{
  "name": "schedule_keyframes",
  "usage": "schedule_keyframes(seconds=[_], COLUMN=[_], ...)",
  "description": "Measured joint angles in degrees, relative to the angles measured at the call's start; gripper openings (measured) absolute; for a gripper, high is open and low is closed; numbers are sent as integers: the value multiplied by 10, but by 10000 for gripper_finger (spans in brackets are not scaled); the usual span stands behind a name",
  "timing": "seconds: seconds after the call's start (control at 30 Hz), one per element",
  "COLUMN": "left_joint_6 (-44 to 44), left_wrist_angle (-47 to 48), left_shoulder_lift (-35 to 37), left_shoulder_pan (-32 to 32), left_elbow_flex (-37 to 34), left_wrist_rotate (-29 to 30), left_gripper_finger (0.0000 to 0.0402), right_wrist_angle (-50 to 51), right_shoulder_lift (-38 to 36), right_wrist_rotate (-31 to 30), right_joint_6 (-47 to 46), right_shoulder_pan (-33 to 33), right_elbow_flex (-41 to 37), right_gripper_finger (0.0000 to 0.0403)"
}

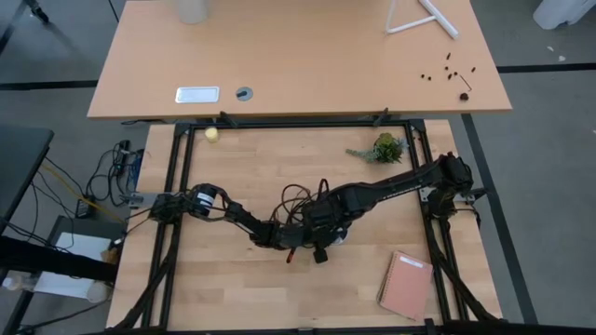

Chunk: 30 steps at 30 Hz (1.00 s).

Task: Screw lightbulb
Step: Remove the light bulb from the lamp

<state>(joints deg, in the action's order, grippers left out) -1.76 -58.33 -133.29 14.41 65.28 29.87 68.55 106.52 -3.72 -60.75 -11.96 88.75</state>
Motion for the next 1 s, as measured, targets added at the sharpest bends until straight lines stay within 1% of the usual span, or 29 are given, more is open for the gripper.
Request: schedule_keyframes(seconds=[0.1, 0.23, 0.37, 0.5, 0.77, 0.93, 1.0], left_joint_6=[-1, -1, 0, 0, 1, 40, 50], left_wrist_angle=[0, 0, 0, 0, 0, -7, -10], left_shoulder_lift=[0, 0, 0, 0, 0, -1, -1], left_shoulder_pan=[0, 0, 0, 0, 2, 2, 2], left_elbow_flex=[0, 0, 0, 0, 0, 0, -1], left_wrist_rotate=[0, 0, 0, 0, 1, 1, 1], left_gripper_finger=[189, 189, 189, 189, 189, 189, 189], right_wrist_angle=[-2, -5, -7, -8, -7, -7, -8], right_shoulder_lift=[0, 0, 0, 0, 0, 0, 0], right_wrist_rotate=[18, 24, 26, 27, 29, 20, 11], right_joint_6=[104, 273, 467, 668, 1009, 1211, 1275], right_shoulder_pan=[6, 9, 10, 10, 9, -1, -3], right_elbow_flex=[0, 0, 0, 0, 0, 0, 0], right_gripper_finger=[265, 263, 270, 268, 271, 271, 271])
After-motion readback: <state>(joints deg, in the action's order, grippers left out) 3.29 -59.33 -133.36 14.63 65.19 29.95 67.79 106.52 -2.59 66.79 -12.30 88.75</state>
